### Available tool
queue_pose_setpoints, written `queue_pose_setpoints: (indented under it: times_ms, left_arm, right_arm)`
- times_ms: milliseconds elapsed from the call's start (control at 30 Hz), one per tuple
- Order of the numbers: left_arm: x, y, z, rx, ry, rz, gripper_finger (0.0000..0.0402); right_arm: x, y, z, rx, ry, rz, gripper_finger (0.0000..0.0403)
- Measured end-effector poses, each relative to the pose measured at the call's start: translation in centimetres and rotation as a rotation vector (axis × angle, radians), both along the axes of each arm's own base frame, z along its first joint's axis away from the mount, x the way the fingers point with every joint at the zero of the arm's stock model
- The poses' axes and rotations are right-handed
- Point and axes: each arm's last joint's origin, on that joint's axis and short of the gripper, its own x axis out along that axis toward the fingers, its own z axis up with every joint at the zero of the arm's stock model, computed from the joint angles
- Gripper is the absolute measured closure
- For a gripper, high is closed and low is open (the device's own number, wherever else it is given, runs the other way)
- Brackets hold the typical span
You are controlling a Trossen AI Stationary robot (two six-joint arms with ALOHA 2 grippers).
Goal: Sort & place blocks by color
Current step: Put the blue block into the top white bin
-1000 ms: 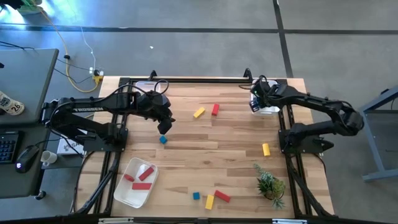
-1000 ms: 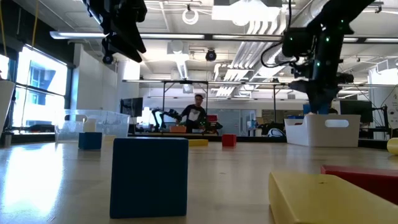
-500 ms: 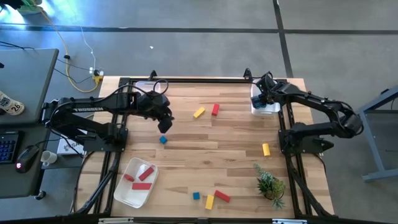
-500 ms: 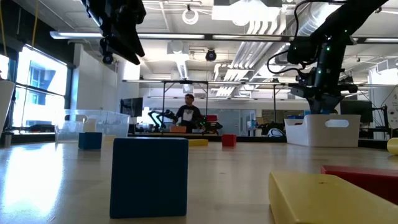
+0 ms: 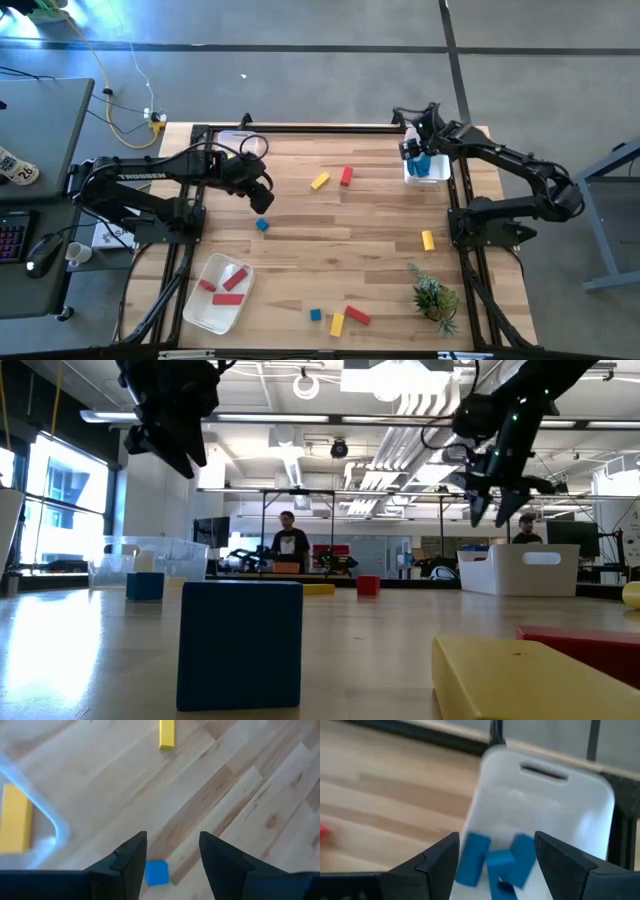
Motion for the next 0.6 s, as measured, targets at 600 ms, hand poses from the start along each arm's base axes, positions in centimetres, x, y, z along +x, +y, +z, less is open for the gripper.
queue_pose_setpoints:
  times_ms: [600]
  left_arm:
    - [2.0,-2.0,-3.3,-0.110,0.194,0.108,0.0233]
  right_arm:
    - [1.0,-0.9,5.1,-0.118,-0.103,0.047,0.0158]
